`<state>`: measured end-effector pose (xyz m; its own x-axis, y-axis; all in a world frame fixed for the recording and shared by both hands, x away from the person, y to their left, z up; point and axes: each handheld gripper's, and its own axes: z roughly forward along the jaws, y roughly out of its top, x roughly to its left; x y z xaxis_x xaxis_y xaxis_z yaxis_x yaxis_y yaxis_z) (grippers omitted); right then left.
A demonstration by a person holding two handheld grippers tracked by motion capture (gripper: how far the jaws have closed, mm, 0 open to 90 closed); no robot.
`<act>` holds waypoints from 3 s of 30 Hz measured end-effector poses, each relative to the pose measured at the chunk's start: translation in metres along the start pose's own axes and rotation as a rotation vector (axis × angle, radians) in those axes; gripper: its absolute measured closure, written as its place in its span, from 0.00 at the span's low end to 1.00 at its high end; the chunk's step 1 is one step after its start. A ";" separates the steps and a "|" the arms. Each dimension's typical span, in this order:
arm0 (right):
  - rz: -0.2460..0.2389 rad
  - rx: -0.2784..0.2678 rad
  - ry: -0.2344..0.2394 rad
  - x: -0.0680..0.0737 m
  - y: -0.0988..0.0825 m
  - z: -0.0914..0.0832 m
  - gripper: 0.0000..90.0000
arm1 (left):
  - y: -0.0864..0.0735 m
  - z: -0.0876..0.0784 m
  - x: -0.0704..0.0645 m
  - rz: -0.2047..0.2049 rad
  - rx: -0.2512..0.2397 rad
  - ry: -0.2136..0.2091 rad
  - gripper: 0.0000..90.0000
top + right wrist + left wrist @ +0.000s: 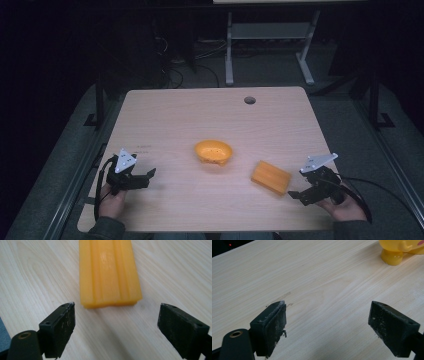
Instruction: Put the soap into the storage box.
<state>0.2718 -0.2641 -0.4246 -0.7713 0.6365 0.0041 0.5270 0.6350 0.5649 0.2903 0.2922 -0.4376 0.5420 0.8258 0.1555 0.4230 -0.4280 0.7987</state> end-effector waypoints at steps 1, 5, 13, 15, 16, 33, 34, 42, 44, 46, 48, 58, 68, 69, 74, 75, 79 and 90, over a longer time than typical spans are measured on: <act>-0.005 0.003 0.004 0.000 0.004 0.001 0.15 | 0.000 0.000 0.000 0.001 0.001 0.001 0.16; -0.035 0.015 0.013 0.002 0.018 0.007 0.15 | 0.000 0.000 0.001 -0.004 -0.004 0.002 0.16; -0.072 0.048 0.055 0.004 0.046 0.027 0.15 | 0.000 -0.001 0.001 -0.004 -0.007 -0.001 0.16; -0.079 0.073 0.061 0.004 0.051 0.035 0.15 | 0.000 -0.001 0.001 -0.003 -0.009 -0.001 0.16; -0.082 0.082 0.061 0.004 0.053 0.038 0.15 | 0.001 -0.001 0.001 -0.003 -0.008 -0.001 0.16; -0.073 0.143 0.069 0.003 0.059 0.067 0.16 | 0.001 -0.001 0.001 -0.002 -0.006 0.000 0.16; -0.077 0.146 0.067 0.003 0.059 0.068 0.16 | 0.001 -0.001 0.001 -0.003 -0.006 0.000 0.16; -0.095 0.158 0.054 0.005 0.060 0.073 0.19 | 0.001 -0.002 0.002 -0.001 -0.008 0.000 0.16; -0.096 0.161 0.051 0.006 0.061 0.073 0.21 | 0.002 -0.002 0.002 0.001 -0.006 0.000 0.16; -0.095 0.163 0.049 0.006 0.061 0.074 0.21 | 0.002 -0.002 0.002 0.001 -0.007 0.000 0.16; -0.099 0.163 0.046 0.006 0.061 0.074 0.21 | 0.002 -0.002 0.002 0.000 -0.009 -0.001 0.16; -0.117 0.192 0.052 0.006 0.064 0.075 0.22 | 0.002 -0.001 0.002 -0.005 -0.011 0.000 0.16; -0.176 0.182 0.072 0.010 0.073 0.071 0.23 | 0.001 -0.002 0.002 -0.012 -0.012 0.000 0.16; -0.181 0.174 0.074 0.009 0.075 0.069 0.23 | 0.001 -0.002 0.002 -0.008 -0.013 0.000 0.16; -0.200 0.157 0.081 0.010 0.086 0.063 0.23 | 0.002 -0.003 0.003 -0.008 -0.011 0.003 0.16; -0.203 0.154 0.084 0.009 0.088 0.063 0.23 | 0.002 -0.003 0.003 -0.008 -0.011 0.003 0.16; -0.214 0.149 0.081 0.009 0.096 0.059 0.23 | 0.002 -0.002 0.003 -0.014 -0.016 0.003 0.16; -0.236 0.139 0.090 0.006 0.112 0.057 0.23 | 0.002 -0.003 0.003 -0.016 -0.017 0.002 0.16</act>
<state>0.3467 -0.1645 -0.4078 -0.9038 0.4264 -0.0373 0.3681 0.8188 0.4405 0.2907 0.2949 -0.4343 0.5341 0.8331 0.1436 0.4190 -0.4084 0.8109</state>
